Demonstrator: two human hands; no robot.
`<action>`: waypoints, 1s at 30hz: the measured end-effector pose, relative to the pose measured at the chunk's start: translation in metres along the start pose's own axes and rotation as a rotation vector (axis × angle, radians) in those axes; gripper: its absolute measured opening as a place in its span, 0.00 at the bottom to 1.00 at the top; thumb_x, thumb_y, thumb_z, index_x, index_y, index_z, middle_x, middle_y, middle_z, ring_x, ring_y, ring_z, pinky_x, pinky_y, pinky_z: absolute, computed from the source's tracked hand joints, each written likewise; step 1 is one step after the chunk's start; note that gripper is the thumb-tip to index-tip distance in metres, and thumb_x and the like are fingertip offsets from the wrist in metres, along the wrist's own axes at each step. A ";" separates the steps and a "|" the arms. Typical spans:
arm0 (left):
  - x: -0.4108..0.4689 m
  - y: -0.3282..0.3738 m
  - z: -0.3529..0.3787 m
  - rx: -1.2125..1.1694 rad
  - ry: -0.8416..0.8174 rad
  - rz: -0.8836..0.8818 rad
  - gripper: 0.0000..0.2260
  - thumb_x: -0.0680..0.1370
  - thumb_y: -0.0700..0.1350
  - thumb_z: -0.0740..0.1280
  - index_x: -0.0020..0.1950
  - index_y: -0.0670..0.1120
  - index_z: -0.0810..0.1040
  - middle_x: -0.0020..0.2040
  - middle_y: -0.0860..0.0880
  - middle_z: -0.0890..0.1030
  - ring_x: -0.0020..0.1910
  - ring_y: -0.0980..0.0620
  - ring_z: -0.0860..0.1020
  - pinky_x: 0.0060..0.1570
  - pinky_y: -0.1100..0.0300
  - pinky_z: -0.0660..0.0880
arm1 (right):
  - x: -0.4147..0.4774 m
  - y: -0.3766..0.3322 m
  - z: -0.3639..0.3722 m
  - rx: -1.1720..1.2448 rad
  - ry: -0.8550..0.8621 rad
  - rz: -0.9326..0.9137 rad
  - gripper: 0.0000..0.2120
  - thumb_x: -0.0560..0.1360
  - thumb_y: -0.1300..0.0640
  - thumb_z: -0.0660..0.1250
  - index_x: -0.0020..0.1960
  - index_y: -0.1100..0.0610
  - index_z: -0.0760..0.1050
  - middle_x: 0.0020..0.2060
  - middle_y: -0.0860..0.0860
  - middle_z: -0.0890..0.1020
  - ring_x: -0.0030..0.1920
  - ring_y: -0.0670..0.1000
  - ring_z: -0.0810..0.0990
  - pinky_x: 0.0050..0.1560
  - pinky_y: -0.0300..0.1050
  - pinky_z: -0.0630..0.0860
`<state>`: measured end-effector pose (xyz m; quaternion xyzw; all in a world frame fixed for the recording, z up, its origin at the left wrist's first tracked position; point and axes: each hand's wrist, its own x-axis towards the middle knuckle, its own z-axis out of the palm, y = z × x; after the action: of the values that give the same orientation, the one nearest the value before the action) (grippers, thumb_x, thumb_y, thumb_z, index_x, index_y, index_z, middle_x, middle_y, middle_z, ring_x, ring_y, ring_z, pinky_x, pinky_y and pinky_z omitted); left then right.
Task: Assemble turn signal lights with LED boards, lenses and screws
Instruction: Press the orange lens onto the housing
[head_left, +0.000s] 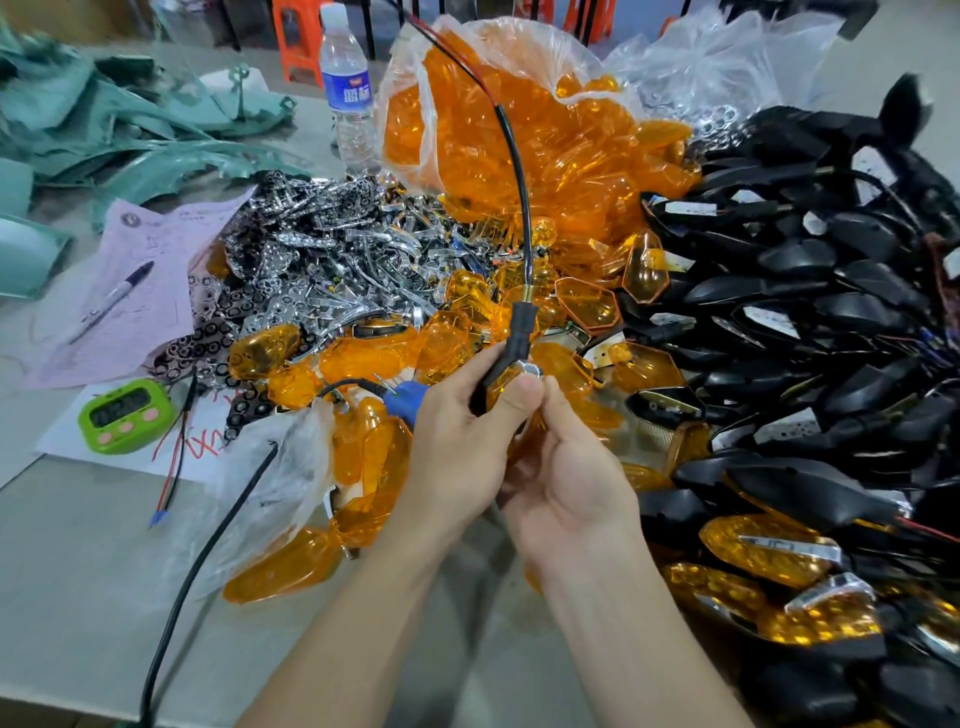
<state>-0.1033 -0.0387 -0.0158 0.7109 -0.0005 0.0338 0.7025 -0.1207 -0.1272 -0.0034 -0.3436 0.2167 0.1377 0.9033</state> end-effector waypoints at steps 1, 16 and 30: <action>0.001 0.002 -0.006 0.078 -0.025 0.028 0.20 0.75 0.63 0.68 0.64 0.57 0.83 0.50 0.56 0.87 0.50 0.57 0.84 0.50 0.61 0.79 | -0.001 -0.003 -0.003 -0.082 -0.014 -0.018 0.22 0.74 0.48 0.70 0.65 0.55 0.83 0.58 0.56 0.87 0.60 0.57 0.85 0.64 0.56 0.80; -0.010 0.021 -0.028 0.491 0.069 0.310 0.21 0.69 0.55 0.77 0.62 0.61 0.84 0.55 0.70 0.82 0.56 0.72 0.78 0.54 0.77 0.70 | 0.000 -0.037 -0.001 -0.453 -0.048 -0.173 0.06 0.80 0.56 0.71 0.52 0.58 0.85 0.49 0.60 0.88 0.54 0.61 0.87 0.53 0.58 0.85; -0.002 0.020 -0.051 0.388 -0.051 0.250 0.21 0.64 0.60 0.78 0.57 0.68 0.83 0.53 0.65 0.85 0.54 0.61 0.83 0.51 0.64 0.80 | -0.013 -0.077 0.017 -1.961 -0.251 -0.559 0.44 0.70 0.41 0.78 0.80 0.35 0.59 0.66 0.43 0.80 0.64 0.50 0.78 0.65 0.51 0.77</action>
<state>-0.1083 0.0120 0.0042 0.8276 -0.0998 0.1021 0.5429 -0.0966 -0.1734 0.0578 -0.9516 -0.1750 0.0741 0.2414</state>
